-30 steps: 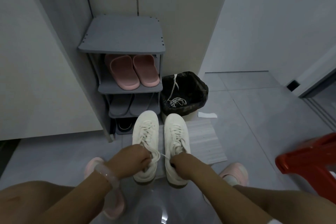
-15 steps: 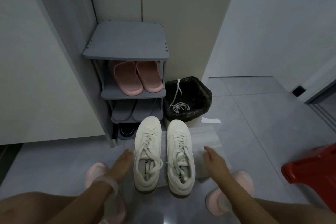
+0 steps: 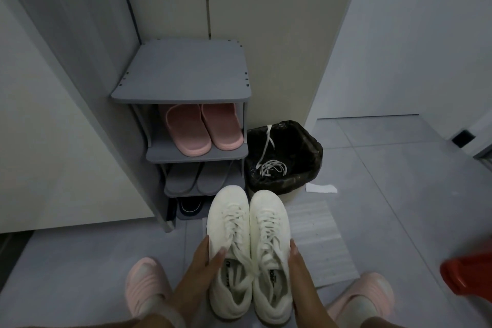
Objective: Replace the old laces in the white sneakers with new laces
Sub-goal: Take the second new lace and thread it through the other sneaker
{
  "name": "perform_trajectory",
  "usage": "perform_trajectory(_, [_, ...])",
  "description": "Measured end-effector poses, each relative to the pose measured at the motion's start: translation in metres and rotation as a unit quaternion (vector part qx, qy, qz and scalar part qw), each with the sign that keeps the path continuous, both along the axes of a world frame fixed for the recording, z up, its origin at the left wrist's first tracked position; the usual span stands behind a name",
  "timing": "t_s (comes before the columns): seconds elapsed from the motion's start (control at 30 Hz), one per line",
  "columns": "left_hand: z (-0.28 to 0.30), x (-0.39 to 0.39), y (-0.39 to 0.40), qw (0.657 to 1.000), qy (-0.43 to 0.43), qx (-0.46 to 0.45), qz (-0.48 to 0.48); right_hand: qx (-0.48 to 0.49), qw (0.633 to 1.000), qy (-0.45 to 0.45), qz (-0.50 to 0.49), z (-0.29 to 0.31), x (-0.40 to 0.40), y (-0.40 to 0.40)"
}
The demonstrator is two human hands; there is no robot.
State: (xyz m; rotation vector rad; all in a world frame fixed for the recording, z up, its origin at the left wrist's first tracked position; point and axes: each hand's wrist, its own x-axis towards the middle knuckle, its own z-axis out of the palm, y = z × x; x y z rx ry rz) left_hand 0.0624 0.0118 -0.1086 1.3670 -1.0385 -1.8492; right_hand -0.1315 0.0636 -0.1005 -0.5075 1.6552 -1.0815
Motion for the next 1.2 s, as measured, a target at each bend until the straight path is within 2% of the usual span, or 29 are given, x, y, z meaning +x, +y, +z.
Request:
perform_trajectory(0.13, [0.007,0.003,0.002,0.999,0.015,0.046,0.01,-0.01,0.997,-0.069,0.037,0.002,-0.009,0.023])
perform_trajectory(0.23, [0.022,0.006,0.0,0.997,0.036,0.068,0.021,-0.014,0.996,-0.045,0.08,0.018,-0.009,0.027])
perform_trajectory(0.33, [0.053,0.011,0.004,0.997,0.044,0.059,0.018,-0.012,0.998,0.004,0.07,0.055,-0.004,0.027])
perform_trajectory(0.43, [0.104,0.01,0.006,0.999,0.04,-0.01,0.0,-0.05,0.996,0.056,0.055,0.108,-0.005,0.031])
perform_trajectory(0.5, [0.147,0.006,0.001,0.996,0.035,-0.081,0.024,-0.095,0.991,0.078,0.049,0.153,-0.006,0.028])
perform_trajectory(0.6, [0.228,0.004,-0.013,0.982,0.017,-0.183,0.046,-0.189,0.979,0.042,0.068,0.224,-0.004,0.009])
perform_trajectory(0.7, [0.296,0.012,-0.046,0.968,0.027,-0.239,0.063,-0.29,0.949,-0.013,0.12,0.281,-0.001,-0.035])
perform_trajectory(0.8, [0.332,0.025,-0.098,0.966,0.017,-0.244,0.085,-0.301,0.943,-0.033,0.142,0.311,0.008,-0.106])
perform_trajectory(0.9, [0.344,0.036,-0.155,0.973,0.015,-0.206,0.103,-0.259,0.957,-0.032,0.127,0.319,0.02,-0.179])
perform_trajectory(1.03, [0.328,0.045,-0.211,0.98,0.005,-0.15,0.129,-0.218,0.963,-0.027,0.159,0.305,0.033,-0.244])
perform_trajectory(1.2, [0.296,0.044,-0.249,0.977,-0.027,-0.147,0.149,-0.196,0.968,-0.028,0.156,0.267,0.035,-0.293])
